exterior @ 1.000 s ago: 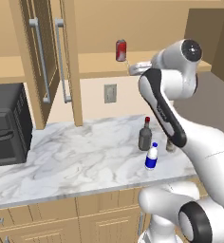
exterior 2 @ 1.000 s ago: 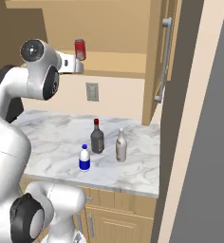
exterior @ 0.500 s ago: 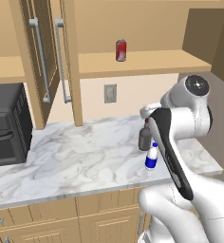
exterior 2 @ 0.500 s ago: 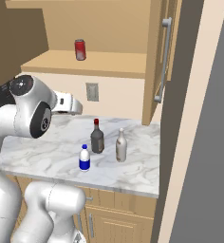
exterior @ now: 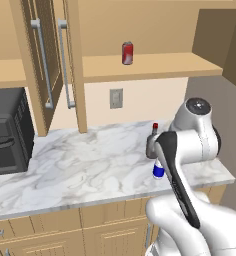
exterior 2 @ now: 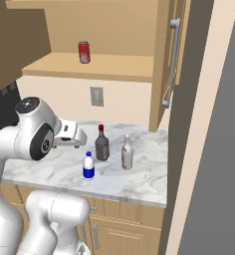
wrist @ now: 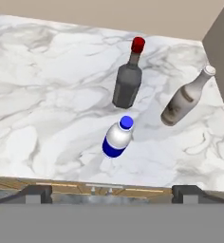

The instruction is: Sort all alcoholic drinks to one cabinet, and non-alcoholic drinks to the other.

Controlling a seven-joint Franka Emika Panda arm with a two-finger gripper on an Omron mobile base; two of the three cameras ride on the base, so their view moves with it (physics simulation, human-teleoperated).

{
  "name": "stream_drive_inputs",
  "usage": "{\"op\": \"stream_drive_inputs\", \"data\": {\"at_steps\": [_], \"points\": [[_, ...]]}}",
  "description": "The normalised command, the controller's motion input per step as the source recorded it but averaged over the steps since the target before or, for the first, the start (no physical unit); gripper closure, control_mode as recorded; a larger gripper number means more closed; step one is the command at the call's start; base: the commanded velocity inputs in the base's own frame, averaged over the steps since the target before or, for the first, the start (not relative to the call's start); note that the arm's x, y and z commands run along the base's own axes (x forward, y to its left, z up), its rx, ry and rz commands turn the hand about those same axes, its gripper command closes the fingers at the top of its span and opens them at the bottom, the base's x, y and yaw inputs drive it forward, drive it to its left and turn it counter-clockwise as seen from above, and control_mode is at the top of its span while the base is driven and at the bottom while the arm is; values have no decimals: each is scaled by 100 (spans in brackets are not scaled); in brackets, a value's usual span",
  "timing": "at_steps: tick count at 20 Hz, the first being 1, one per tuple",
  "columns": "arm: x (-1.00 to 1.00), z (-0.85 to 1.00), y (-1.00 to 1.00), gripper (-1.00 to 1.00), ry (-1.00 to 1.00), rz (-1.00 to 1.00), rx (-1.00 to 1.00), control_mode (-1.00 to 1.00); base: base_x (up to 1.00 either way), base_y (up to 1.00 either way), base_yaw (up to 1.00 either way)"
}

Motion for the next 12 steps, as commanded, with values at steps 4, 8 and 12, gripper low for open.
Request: {"op": "stream_drive_inputs", "data": {"at_steps": [4,8,12], "points": [[-4,-62,0,-100,17,-3,-1,-100,0,0,0],[-1,-64,-6,-100,14,-3,0,-100,0,0,0],[0,-67,-13,-100,10,-3,0,-100,0,0,0]]}}
